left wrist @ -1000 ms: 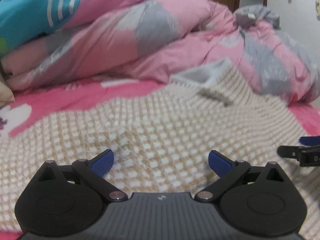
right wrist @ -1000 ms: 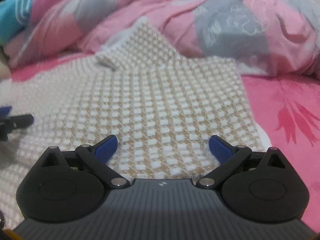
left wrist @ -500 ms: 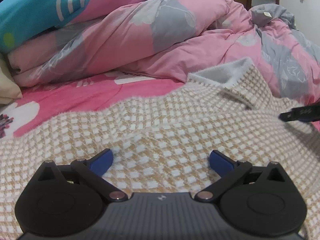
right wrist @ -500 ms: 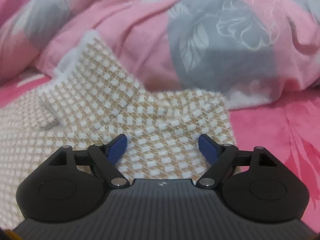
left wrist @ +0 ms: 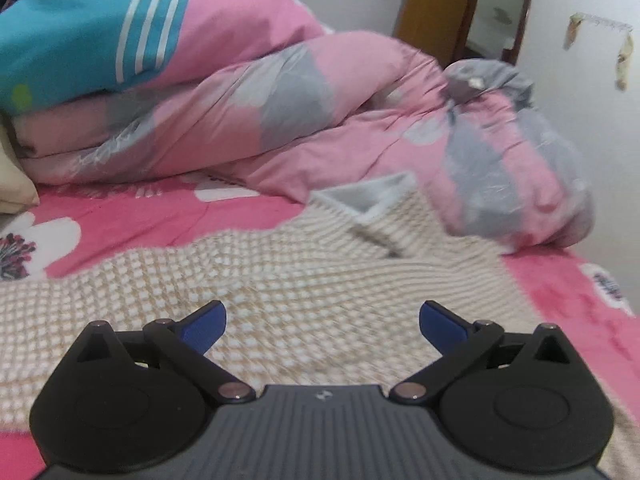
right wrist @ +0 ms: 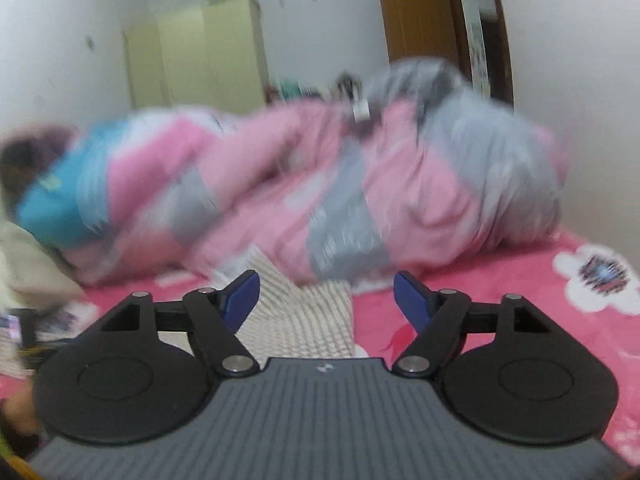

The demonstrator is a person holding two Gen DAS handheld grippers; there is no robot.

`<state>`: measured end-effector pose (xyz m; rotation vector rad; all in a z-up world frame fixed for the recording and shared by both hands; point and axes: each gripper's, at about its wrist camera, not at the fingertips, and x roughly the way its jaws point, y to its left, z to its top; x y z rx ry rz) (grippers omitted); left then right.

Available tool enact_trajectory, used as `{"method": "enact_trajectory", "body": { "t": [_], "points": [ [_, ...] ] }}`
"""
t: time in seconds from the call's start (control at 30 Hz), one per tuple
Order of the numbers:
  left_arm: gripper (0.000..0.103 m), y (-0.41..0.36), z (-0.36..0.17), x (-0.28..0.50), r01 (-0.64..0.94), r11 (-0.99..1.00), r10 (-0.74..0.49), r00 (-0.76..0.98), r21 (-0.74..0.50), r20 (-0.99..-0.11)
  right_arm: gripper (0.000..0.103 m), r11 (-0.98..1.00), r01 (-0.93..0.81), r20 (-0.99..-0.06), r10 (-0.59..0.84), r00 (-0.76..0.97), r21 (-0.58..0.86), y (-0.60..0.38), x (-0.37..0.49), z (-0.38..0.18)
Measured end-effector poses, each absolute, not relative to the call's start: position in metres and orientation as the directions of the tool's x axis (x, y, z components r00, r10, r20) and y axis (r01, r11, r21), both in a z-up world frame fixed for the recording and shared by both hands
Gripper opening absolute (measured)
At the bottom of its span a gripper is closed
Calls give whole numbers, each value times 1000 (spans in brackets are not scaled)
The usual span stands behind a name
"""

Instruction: Fold clothes

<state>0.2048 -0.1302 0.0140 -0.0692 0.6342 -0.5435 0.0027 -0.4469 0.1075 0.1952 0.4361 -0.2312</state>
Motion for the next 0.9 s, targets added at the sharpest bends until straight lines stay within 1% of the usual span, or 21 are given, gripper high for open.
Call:
{"method": "enact_trajectory", "body": {
  "t": [0.07, 0.13, 0.17, 0.33, 0.43, 0.5, 0.53, 0.57, 0.63, 0.77, 0.83, 0.87, 0.9],
  "points": [
    [103, -130, 21, 186, 492, 839, -530, 638, -235, -558, 81, 964, 231, -442, -150, 884, 134, -431, -18, 105],
    [103, -133, 17, 164, 532, 818, -549, 609, -218, -573, 85, 971, 199, -447, -121, 886, 131, -416, -38, 103],
    [103, -135, 12, 152, 552, 810, -550, 597, -198, -584, 88, 974, 183, -449, -107, 887, 130, -408, -48, 102],
    [103, -150, -29, 95, 633, 771, -512, 547, -73, -662, 88, 986, 107, -462, -38, 886, 125, -371, -96, 94],
    [103, -159, -59, 71, 665, 747, -481, 556, 15, -678, 88, 987, 98, -485, -25, 874, 125, -359, -96, 66],
    [103, -160, -71, 60, 667, 742, -468, 590, 71, -658, 88, 988, 92, -500, -17, 866, 126, -352, -96, 48],
    [103, -160, -70, 58, 666, 742, -468, 597, 77, -652, 89, 988, 89, -507, -13, 862, 126, -348, -97, 38],
    [103, -159, -67, 58, 667, 741, -468, 591, 73, -657, 94, 988, 86, -515, -8, 857, 126, -344, -97, 29],
    [103, -155, -58, 56, 670, 740, -468, 581, 64, -666, 92, 989, 79, -530, 0, 848, 127, -337, -97, 11],
    [103, -144, -46, 33, 708, 703, -518, 569, 61, -639, 92, 989, 67, -559, 16, 829, 129, -321, -97, -26],
    [103, -145, -55, 20, 741, 668, -532, 542, 70, -651, 92, 990, 61, -573, 25, 819, 130, -314, -97, -45],
    [103, -145, -62, 14, 741, 666, -531, 552, 86, -643, 93, 990, 58, -580, 29, 814, 131, -310, -97, -54],
    [103, -144, -68, 10, 740, 665, -535, 563, 97, -630, 96, 990, 60, -586, 26, 810, 127, -306, -98, -65]
  ]
}}
